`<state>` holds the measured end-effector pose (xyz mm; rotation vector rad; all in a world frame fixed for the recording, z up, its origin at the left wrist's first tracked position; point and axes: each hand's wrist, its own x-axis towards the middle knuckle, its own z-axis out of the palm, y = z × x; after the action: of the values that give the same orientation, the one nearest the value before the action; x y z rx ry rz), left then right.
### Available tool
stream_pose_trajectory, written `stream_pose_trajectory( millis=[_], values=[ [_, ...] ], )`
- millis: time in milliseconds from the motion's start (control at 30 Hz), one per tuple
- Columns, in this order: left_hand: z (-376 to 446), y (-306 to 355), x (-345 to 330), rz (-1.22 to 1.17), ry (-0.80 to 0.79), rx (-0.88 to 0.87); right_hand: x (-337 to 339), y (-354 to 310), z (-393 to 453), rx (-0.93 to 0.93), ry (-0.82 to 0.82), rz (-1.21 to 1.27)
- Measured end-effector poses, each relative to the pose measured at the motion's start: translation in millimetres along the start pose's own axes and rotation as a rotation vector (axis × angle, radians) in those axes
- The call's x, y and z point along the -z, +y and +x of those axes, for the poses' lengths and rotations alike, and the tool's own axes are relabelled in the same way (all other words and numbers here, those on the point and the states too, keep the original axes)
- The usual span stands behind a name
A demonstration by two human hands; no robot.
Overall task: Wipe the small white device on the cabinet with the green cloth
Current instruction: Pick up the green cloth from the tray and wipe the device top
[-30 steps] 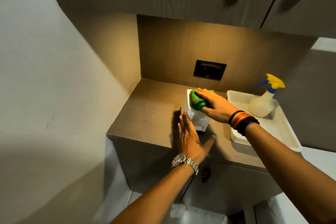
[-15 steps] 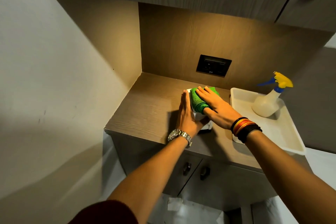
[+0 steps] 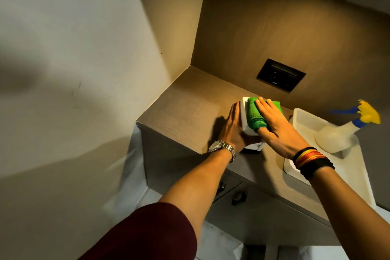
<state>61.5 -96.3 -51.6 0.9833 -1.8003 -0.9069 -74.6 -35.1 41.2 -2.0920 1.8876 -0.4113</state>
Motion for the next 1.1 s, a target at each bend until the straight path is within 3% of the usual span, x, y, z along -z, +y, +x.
stream_pose_trajectory(
  millis=[167, 300, 600, 867, 1100],
  values=[
    [-1, -5, -4, -0.034, 0.072, 0.022, -10, -19, 3, -0.085, 0.042, -0.089],
    [7, -11, -3, 0.071, -0.023, 0.015, -12, -20, -3, -0.080, 0.192, -0.036],
    [14, -9, -2, 0.102, -0.085, 0.081, 6, -9, 50, -0.266, 0.187, 0.097],
    [6, -15, 1, 0.068, -0.038, 0.002, -3, -31, 4, 0.018, 0.058, 0.082],
    [9, -9, 4, 0.059, -0.079, 0.073, 14, 11, -4, -0.103, 0.153, 0.126]
  ],
)
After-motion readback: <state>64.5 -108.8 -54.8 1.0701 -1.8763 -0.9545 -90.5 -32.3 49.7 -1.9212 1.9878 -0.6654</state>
